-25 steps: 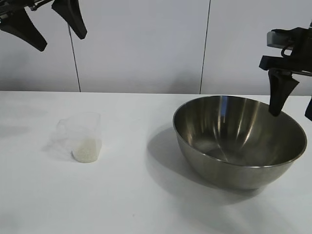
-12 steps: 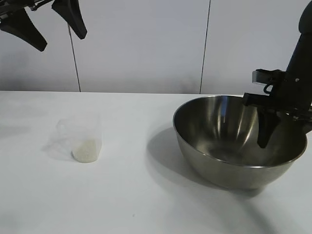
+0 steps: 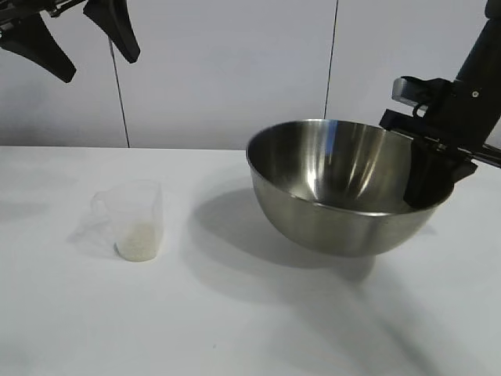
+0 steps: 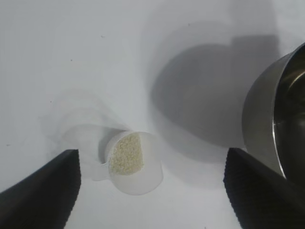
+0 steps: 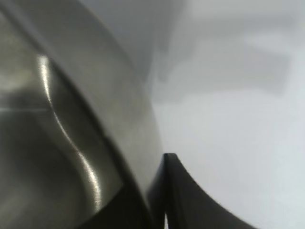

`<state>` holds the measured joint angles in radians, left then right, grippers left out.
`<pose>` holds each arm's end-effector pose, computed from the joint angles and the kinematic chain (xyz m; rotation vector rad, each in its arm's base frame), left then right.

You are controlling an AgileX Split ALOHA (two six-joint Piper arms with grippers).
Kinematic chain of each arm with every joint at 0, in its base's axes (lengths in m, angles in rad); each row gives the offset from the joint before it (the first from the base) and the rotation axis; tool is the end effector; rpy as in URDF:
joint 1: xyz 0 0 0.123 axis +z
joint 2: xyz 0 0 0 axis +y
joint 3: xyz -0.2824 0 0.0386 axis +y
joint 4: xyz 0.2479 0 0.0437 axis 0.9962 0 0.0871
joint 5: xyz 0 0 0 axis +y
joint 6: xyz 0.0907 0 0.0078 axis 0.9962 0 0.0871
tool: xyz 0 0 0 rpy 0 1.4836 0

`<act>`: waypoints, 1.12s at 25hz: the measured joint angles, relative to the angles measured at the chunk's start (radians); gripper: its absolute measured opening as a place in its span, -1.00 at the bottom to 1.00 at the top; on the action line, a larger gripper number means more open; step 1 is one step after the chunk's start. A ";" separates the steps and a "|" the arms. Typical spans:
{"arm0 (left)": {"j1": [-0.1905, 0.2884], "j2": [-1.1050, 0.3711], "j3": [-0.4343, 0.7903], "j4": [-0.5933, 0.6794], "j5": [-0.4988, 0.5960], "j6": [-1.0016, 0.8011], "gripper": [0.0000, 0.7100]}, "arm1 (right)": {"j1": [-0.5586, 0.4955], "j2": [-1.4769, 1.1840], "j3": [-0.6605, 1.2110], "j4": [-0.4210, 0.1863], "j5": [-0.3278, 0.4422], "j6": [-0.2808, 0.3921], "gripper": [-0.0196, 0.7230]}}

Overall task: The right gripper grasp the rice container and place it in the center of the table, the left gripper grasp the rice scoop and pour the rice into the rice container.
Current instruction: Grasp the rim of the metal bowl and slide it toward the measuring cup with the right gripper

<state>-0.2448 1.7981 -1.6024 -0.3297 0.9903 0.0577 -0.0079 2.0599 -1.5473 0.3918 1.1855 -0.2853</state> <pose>0.3769 -0.1196 0.3070 0.2488 2.6521 -0.4862 0.4033 0.0290 0.1855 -0.1863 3.0716 0.5626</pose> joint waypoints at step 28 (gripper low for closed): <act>0.000 0.000 0.000 0.000 0.000 0.000 0.67 | 0.283 0.083 -0.001 -0.055 -0.147 0.232 -0.90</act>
<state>-0.2448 1.7981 -1.6024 -0.3297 0.9903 0.0577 0.2753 2.1425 -1.5485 0.3366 1.0384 -0.0530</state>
